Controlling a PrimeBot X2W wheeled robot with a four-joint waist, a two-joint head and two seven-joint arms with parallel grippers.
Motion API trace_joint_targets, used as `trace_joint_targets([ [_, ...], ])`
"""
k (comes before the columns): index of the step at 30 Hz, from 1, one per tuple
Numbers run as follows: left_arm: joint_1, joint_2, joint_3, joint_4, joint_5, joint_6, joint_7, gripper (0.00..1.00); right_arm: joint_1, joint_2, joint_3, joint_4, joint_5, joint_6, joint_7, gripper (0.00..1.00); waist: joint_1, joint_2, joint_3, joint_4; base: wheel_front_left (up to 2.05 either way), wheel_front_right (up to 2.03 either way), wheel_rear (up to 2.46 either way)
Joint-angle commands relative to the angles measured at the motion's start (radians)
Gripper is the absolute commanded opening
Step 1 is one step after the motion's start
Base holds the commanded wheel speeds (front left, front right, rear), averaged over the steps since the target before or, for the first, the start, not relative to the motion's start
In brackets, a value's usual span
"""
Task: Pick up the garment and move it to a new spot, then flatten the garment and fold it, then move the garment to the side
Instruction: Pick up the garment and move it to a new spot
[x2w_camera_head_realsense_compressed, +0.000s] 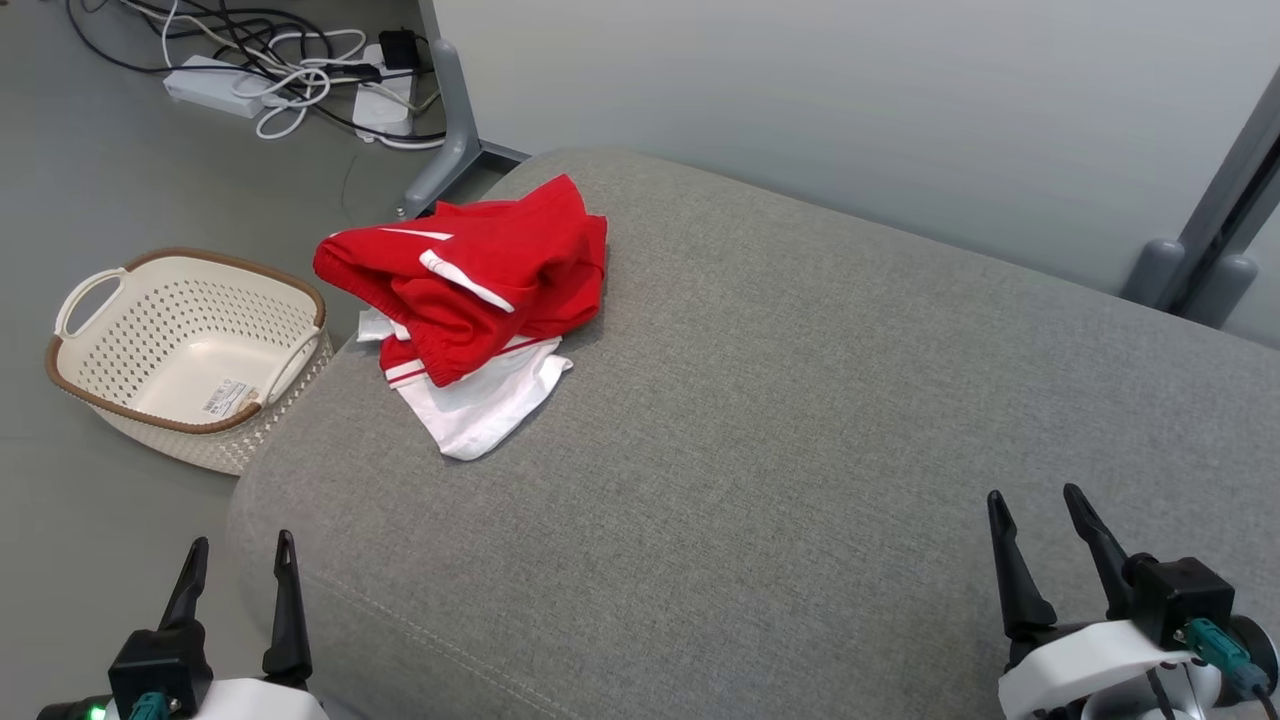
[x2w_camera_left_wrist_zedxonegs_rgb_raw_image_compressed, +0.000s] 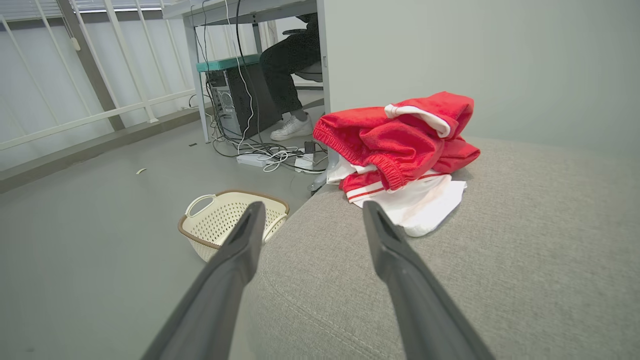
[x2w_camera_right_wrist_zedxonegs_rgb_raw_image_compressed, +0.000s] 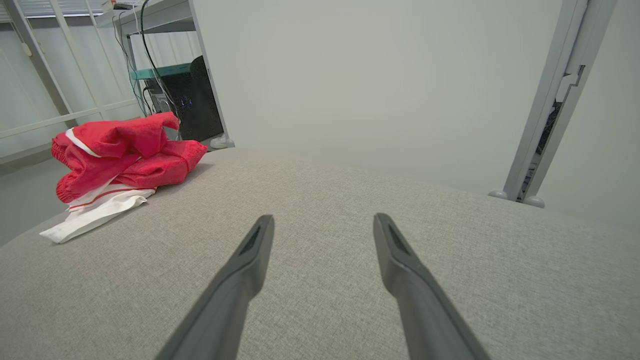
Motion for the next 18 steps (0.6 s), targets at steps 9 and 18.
trace_joint_targets([
  [9,-0.042,-0.006,0.007,0.067,-0.052,-0.039,0.0,1.0,0.006,-0.013,-0.005,0.007,0.006,0.0,-0.005,1.0,0.0,-0.0001,0.014,0.0,0.0,0.0,0.0],
  [18,-0.237,0.022,0.054,0.202,-0.096,-0.087,0.0,1.0,-0.058,-0.059,0.054,-0.028,-0.005,0.0,-0.005,1.0,0.0,-0.0001,0.129,-0.156,0.0,0.0,0.0],
])
